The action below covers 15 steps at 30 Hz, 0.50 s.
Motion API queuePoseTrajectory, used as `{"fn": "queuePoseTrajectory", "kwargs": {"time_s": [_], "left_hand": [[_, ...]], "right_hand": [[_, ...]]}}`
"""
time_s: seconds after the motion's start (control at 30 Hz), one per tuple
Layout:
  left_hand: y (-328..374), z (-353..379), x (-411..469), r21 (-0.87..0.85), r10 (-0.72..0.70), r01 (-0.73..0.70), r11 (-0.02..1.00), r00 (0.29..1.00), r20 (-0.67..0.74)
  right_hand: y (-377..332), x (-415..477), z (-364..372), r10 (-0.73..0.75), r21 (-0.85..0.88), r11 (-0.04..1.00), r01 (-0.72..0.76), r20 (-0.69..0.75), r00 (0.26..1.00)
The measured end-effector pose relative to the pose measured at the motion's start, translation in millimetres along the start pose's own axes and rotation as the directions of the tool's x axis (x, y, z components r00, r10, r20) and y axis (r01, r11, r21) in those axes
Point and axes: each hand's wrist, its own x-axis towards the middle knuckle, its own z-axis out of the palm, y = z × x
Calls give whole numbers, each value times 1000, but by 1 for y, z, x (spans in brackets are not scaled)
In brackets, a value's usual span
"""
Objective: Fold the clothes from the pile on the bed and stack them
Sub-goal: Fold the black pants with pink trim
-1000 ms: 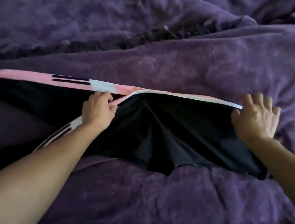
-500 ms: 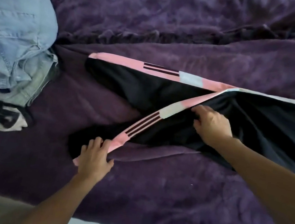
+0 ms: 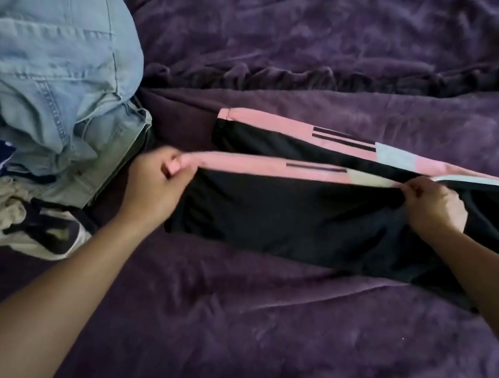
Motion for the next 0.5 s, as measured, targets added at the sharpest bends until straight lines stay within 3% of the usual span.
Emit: {"fn": "queuePoseTrajectory", "kwargs": {"time_s": [0.1,0.2,0.3,0.4,0.5], "left_hand": [[23,4,67,-104,-16,9,995,997,-73],[25,26,125,-76,-127,120,990,988,-91],[9,54,153,-77,-323,326,942,945,40],[1,69,148,-189,-533,561,806,827,179],[3,66,144,-252,-585,707,661,696,417]], "right_hand": [[-7,16,-11,64,46,997,-60,-93,994],[-15,34,-20,118,121,987,-103,-127,985],[-24,38,-20,148,208,971,-120,-122,981],[-34,12,-6,-43,191,979,78,-183,982],[-43,-24,19,-359,89,922,376,-159,920]]}}
